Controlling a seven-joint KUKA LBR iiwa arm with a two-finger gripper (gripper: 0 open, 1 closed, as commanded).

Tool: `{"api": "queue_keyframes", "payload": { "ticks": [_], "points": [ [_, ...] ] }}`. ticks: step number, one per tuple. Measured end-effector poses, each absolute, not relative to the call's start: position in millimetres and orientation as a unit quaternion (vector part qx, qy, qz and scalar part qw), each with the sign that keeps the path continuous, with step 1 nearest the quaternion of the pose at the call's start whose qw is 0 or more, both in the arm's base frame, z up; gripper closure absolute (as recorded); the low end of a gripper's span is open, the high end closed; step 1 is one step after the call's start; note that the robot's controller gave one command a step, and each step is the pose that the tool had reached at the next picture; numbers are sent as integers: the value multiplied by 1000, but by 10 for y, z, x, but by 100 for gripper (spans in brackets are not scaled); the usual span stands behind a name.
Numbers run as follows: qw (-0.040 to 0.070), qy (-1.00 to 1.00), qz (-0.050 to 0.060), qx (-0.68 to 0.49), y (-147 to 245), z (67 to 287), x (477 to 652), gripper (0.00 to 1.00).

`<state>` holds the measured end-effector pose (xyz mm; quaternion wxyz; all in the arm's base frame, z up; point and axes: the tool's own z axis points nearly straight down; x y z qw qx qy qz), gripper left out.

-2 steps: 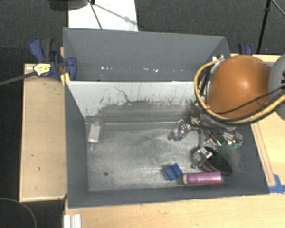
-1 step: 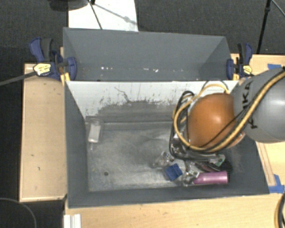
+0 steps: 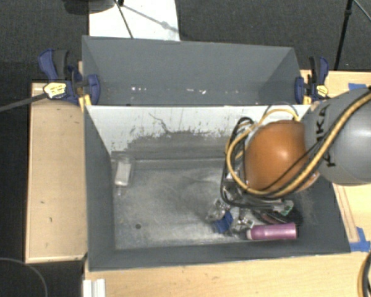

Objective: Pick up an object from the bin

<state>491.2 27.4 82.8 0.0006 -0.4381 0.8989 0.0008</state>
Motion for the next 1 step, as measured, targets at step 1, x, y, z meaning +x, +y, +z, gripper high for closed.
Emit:
{"api": "queue_keyframes", "payload": {
  "ticks": [1],
  "points": [
    [4, 845, -2, -534, 281, 2063, 5073, 100]
  ]
}}
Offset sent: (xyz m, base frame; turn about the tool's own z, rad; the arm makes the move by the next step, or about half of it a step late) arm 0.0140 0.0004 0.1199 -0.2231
